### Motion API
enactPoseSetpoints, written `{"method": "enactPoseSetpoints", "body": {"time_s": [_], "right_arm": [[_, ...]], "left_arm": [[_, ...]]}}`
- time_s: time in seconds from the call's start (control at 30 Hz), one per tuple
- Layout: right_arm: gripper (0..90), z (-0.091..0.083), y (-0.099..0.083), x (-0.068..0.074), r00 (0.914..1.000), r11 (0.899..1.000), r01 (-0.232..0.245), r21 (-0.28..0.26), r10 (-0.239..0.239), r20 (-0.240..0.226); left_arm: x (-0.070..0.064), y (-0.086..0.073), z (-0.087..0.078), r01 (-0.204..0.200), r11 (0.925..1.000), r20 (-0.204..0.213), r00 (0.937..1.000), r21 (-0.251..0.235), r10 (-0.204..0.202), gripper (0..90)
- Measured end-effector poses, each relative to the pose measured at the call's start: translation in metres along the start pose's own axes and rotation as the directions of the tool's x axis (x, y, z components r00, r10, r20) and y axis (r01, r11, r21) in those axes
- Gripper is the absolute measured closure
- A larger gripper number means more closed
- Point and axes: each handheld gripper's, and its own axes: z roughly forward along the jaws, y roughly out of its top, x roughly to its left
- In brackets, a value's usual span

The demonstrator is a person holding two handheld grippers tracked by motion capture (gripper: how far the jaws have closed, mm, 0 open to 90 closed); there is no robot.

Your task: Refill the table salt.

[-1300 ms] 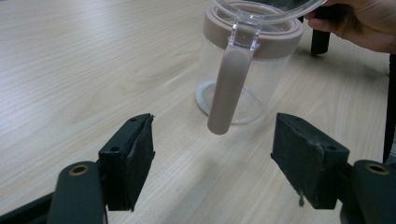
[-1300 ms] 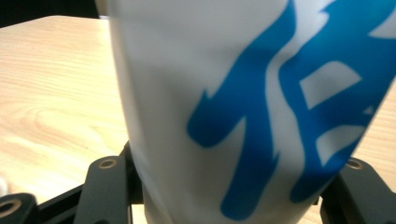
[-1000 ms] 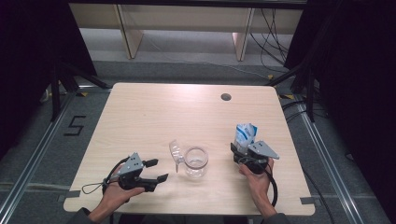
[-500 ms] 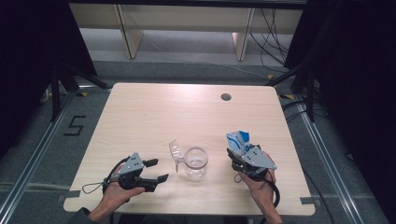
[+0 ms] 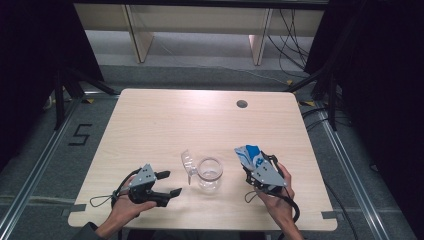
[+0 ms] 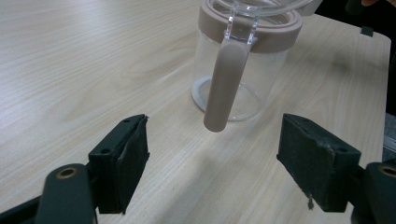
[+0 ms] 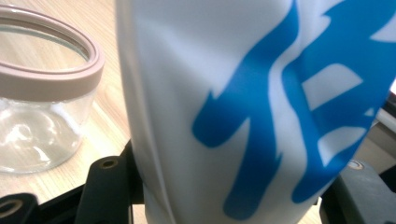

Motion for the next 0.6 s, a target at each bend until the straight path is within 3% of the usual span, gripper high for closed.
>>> {"method": "enactPoseSetpoints", "body": {"time_s": [0.03,0.07,0.23,0.43,0.47,0.5,0.6], "right_arm": [[41.5,-0.0002,0.0004,0.0000,1.0000,1.000,0.007,0.002,-0.007,0.001],[41.5,0.0000,0.0008,0.0001,0.9999,1.000,0.013,0.004,-0.013,0.005],[41.5,-0.0003,0.0032,0.0023,0.9977,0.998,0.065,0.017,-0.065,0.017],[41.6,0.0005,0.0060,0.0049,0.9890,0.989,0.145,0.034,-0.146,0.025],[41.6,0.0005,0.0064,0.0065,0.9895,0.989,0.142,0.034,-0.142,0.026],[41.6,0.0006,0.0069,0.0064,0.9834,0.983,0.177,0.043,-0.179,0.032],[41.8,0.0008,0.0083,0.0088,0.9815,0.982,0.186,0.043,-0.188,0.036]], "left_arm": [[-0.0011,-0.0004,0.0002,0.020,0.9998,-0.001,0.9998,-0.003,-0.020,23.8],[0.0005,-0.0001,0.0004,0.003,1.0000,0.009,1.0000,-0.007,-0.003,23.8],[0.0004,-0.0001,0.0003,0.004,1.0000,0.010,0.9999,-0.006,-0.004,23.5],[0.0003,-0.0001,0.0000,0.003,1.0000,0.012,0.9999,-0.006,-0.003,23.5],[0.0000,-0.0001,-0.0002,0.005,1.0000,0.010,0.9999,-0.003,-0.005,23.5],[-0.0001,-0.0001,-0.0002,0.004,1.0000,0.011,0.9999,-0.003,-0.004,23.5],[-0.0005,-0.0001,-0.0005,0.007,1.0000,0.005,1.0000,-0.005,-0.007,23.5]]}}
